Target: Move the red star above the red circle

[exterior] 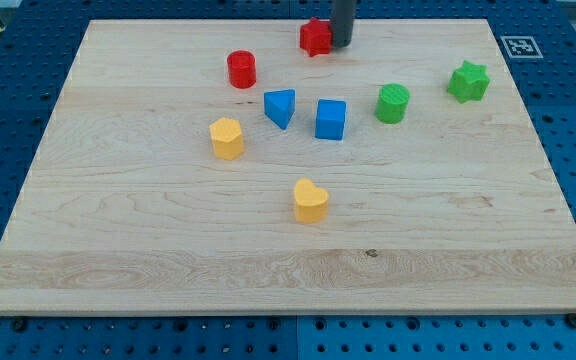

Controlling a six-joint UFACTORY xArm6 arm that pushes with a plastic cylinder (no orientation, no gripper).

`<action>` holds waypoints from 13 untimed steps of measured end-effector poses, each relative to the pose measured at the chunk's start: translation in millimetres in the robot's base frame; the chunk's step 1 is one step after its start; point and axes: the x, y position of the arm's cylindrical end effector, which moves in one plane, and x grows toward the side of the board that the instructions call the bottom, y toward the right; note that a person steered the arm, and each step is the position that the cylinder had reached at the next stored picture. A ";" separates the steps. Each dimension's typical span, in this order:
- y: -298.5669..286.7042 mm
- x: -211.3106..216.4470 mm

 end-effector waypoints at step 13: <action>-72.5 -17.0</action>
